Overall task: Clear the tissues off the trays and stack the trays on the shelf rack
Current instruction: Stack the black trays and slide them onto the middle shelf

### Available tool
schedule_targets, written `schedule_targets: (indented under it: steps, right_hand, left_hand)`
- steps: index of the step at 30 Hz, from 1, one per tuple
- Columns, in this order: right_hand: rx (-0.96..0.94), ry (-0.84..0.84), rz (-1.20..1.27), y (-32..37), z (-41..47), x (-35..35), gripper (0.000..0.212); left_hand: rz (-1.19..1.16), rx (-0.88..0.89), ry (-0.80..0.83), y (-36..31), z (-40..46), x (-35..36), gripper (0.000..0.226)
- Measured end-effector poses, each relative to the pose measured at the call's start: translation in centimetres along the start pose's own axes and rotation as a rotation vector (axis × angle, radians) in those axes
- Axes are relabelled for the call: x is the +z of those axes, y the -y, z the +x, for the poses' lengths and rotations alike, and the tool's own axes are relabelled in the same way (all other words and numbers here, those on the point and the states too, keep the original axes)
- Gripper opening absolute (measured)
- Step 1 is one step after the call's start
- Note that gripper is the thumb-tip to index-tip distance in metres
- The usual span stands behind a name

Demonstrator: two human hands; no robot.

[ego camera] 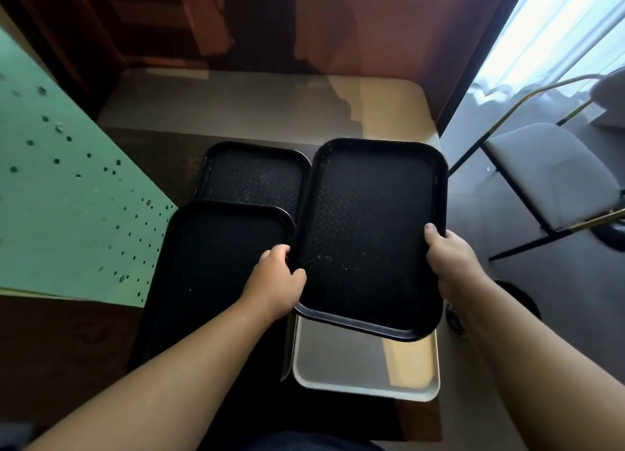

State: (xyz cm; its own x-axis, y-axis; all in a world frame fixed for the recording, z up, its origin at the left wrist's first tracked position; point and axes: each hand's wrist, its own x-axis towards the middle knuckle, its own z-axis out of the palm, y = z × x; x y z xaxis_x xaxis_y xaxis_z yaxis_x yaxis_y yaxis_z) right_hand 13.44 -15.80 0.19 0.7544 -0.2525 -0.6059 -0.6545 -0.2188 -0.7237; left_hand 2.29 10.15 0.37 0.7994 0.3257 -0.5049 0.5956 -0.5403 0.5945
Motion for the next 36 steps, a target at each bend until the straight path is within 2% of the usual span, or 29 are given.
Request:
schedule_targets:
  steps: [4, 7, 12, 18, 20, 25, 29, 32, 34, 36]
  right_hand:
    - [0.067, 0.104, 0.116, 0.1, -3.0, 3.1, 0.043]
    - [0.088, 0.167, 0.12, -0.6, -6.0, 6.9, 0.042]
    - [0.086, 0.198, 0.035, -4.5, -10.5, 13.8, 0.034]
    - [0.045, 0.189, -0.211, -8.2, -14.0, 19.0, 0.035]
    - [-0.002, 0.183, -0.25, -9.0, -14.8, 20.0, 0.036]
    - [-0.06, 0.11, -0.448, -10.2, -15.1, 20.2, 0.056]
    - [-0.079, 0.117, -0.478, -10.3, -15.2, 20.0, 0.061]
    - [-0.032, 0.098, -0.393, -10.4, -15.0, 20.0, 0.062]
    - [0.01, 0.111, -0.451, -10.4, -14.5, 20.1, 0.059]
    - [0.021, 0.1, -0.52, -10.3, -14.0, 20.2, 0.054]
  left_hand:
    - [-0.15, -0.056, -0.2, 0.4, -1.2, -3.0, 0.06]
    - [-0.114, -0.106, -0.303, 2.9, -2.3, -5.5, 0.06]
    - [-0.016, -0.288, -0.364, 10.2, -5.2, -7.8, 0.06]
    - [0.034, -0.445, -0.37, 16.7, -8.0, -8.7, 0.056]
    - [0.056, -0.451, -0.359, 18.0, -8.2, -8.7, 0.056]
    - [0.055, -0.407, -0.238, 20.1, -7.4, -9.0, 0.062]
    - [0.047, -0.402, -0.215, 20.4, -6.9, -9.1, 0.066]
    - [0.17, -0.407, -0.205, 20.4, -7.0, -9.2, 0.064]
    - [0.218, -0.399, -0.169, 20.2, -7.0, -9.5, 0.064]
    - [0.149, -0.417, -0.149, 19.9, -6.8, -9.6, 0.066]
